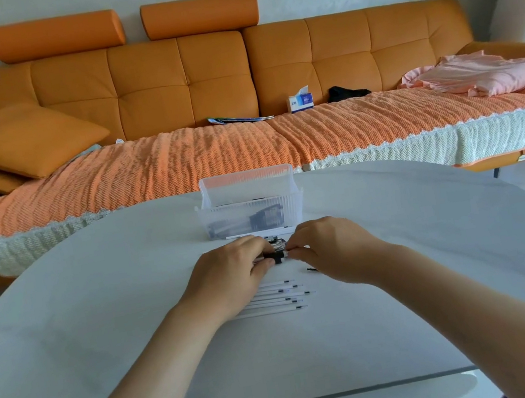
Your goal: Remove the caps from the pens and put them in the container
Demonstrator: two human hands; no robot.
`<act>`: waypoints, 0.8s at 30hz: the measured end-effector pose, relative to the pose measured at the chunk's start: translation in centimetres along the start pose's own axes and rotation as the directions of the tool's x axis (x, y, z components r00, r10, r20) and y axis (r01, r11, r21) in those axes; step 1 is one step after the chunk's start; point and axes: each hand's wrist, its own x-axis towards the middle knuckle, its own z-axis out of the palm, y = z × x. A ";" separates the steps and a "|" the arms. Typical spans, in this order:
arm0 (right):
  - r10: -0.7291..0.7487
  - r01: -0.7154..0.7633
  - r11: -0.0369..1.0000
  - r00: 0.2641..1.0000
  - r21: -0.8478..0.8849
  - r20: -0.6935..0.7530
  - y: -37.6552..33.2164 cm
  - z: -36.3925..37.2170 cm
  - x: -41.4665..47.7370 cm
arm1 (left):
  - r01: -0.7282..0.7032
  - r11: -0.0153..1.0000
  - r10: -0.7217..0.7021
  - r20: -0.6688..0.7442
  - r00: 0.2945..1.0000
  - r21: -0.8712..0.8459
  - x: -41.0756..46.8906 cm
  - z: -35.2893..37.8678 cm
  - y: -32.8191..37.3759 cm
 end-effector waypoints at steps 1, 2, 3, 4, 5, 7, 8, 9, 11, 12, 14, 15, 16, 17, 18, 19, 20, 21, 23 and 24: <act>0.004 -0.004 1.000 1.000 -0.007 -0.009 -0.1 0.0 0.1 | 0.007 1.000 -0.007 0.003 1.000 0.001 0.0 0.0 -0.1; 0.008 -0.009 1.000 1.000 -0.009 -0.016 -0.3 0.0 0.1 | 0.011 1.000 -0.011 0.006 1.000 0.005 -0.1 0.0 -0.1; 0.014 -0.014 1.000 1.000 -0.003 -0.023 -0.4 0.0 0.1 | 0.012 1.000 -0.012 0.011 1.000 0.012 -0.1 0.0 -0.2; 0.021 -0.021 1.000 0.999 0.004 -0.030 -0.6 0.0 0.2 | 0.012 1.000 -0.012 0.018 1.000 0.017 -0.1 0.1 -0.2; 0.025 -0.025 1.000 0.999 0.004 -0.040 -0.8 0.1 0.2 | 0.010 1.000 -0.011 0.026 1.000 0.024 -0.2 0.1 -0.3; 0.029 -0.029 1.000 0.998 -0.007 -0.064 -1.0 0.2 0.2 | 0.002 0.999 -0.004 0.035 0.999 0.043 -0.2 0.2 -0.3; 0.032 -0.033 0.999 0.997 -0.002 -0.077 -1.0 0.3 0.3 | 0.000 0.999 -0.002 0.035 0.999 0.048 -0.2 0.2 -0.4; 0.036 -0.035 0.999 0.996 0.011 -0.087 -1.0 0.3 0.3 | -0.001 0.999 -0.001 0.034 0.999 0.046 -0.2 0.1 -0.4; 0.031 -0.028 0.999 0.995 0.037 -0.090 -0.8 0.3 0.4 | 0.000 0.999 -0.001 0.032 1.000 0.041 -0.2 0.0 -0.6; 0.023 -0.019 0.998 0.997 0.052 -0.079 -0.8 0.3 0.4 | 0.002 0.999 -0.003 0.029 1.000 0.042 -0.1 -0.1 -0.6; 0.008 -0.004 0.996 0.999 0.087 -0.047 -0.7 0.3 0.4 | 0.005 0.999 -0.006 0.023 1.000 0.047 -0.1 -0.2 -0.7; 0.000 0.003 0.996 0.999 0.092 -0.035 -0.6 0.3 0.4 | 0.007 0.999 -0.008 0.024 1.000 0.051 -0.1 -0.2 -0.7; -0.003 0.006 0.996 1.000 0.090 -0.030 -0.6 0.4 0.5 | 0.008 0.998 -0.009 0.029 1.000 0.057 -0.1 -0.2 -0.7; 0.007 -0.004 0.996 0.999 0.087 -0.033 -0.5 0.4 0.5 | 0.007 0.998 -0.009 0.035 0.999 0.063 -0.1 -0.2 -0.7; 0.028 -0.024 0.996 0.999 0.090 -0.044 -0.5 0.4 0.5 | 0.005 0.998 -0.008 0.044 0.999 0.066 -0.1 -0.2 -0.7; 0.050 -0.044 0.994 0.997 0.098 -0.058 -0.5 0.3 0.5 | 0.003 0.998 -0.007 0.054 0.999 0.067 -0.1 -0.2 -0.6; 0.063 -0.055 0.993 0.996 0.105 -0.070 -0.5 0.3 0.5 | 0.003 0.998 -0.007 0.065 0.998 0.066 -0.1 -0.2 -0.5; 0.065 -0.057 0.993 0.995 0.105 -0.074 -0.6 0.3 0.4 | 0.005 0.998 -0.010 0.075 0.997 0.062 -0.1 -0.1 -0.4; 0.057 -0.050 0.992 0.997 0.112 -0.056 -0.6 0.2 0.3 | 0.013 0.999 -0.017 0.093 0.996 0.045 -0.1 -0.2 -0.3; 0.053 -0.046 0.990 0.998 0.131 -0.045 -0.6 0.2 0.2 | 0.018 0.999 -0.022 0.097 0.995 0.037 -0.1 -0.2 -0.3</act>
